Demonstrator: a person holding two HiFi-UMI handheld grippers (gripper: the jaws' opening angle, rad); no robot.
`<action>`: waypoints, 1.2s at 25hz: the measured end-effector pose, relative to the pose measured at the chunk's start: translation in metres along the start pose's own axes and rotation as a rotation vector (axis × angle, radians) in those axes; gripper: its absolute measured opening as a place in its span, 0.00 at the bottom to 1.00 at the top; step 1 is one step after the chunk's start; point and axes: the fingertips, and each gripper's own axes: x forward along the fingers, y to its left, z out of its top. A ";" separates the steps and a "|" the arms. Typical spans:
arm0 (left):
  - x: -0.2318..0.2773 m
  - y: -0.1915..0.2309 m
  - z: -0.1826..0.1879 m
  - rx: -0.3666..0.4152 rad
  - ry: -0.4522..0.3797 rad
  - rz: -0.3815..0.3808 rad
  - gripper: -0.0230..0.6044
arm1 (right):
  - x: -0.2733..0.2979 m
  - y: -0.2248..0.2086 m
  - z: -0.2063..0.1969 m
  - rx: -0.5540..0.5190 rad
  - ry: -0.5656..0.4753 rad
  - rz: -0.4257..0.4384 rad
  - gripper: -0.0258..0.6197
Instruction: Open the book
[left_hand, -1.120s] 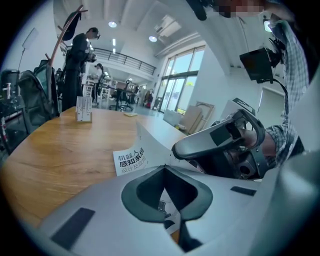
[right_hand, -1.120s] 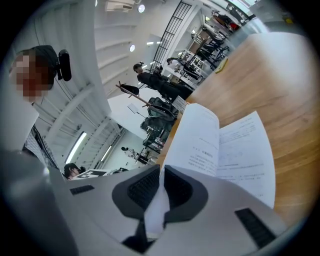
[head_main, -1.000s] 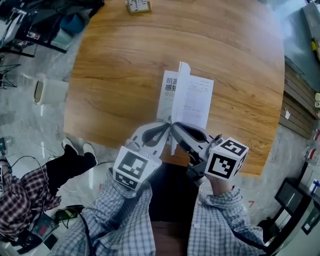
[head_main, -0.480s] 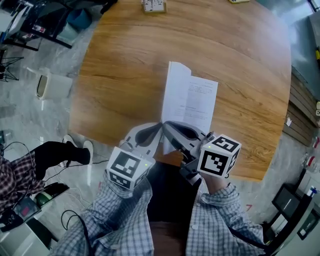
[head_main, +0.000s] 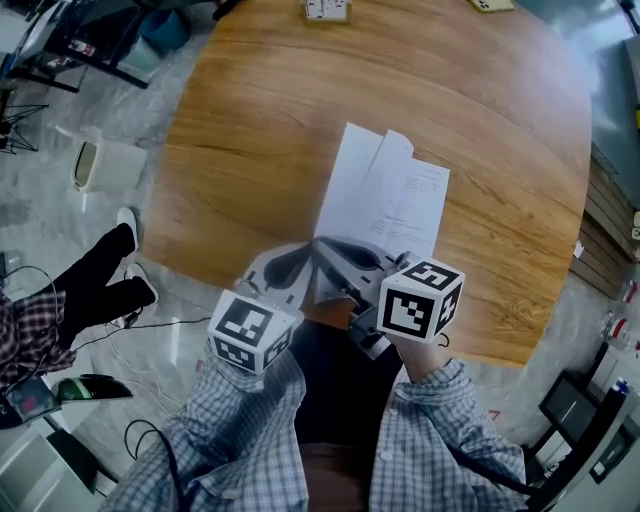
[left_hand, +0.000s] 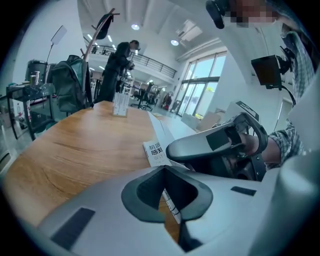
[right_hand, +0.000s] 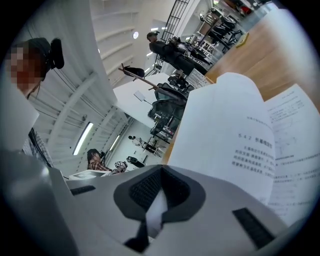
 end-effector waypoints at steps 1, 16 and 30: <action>-0.001 0.002 -0.001 -0.007 -0.002 0.004 0.04 | 0.002 0.000 0.000 0.001 0.005 0.002 0.07; -0.033 0.055 -0.012 -0.082 -0.024 0.083 0.04 | 0.063 0.017 -0.013 0.013 0.078 0.056 0.07; -0.050 0.102 -0.028 -0.177 -0.068 0.218 0.04 | 0.111 0.014 -0.025 0.034 0.110 0.083 0.07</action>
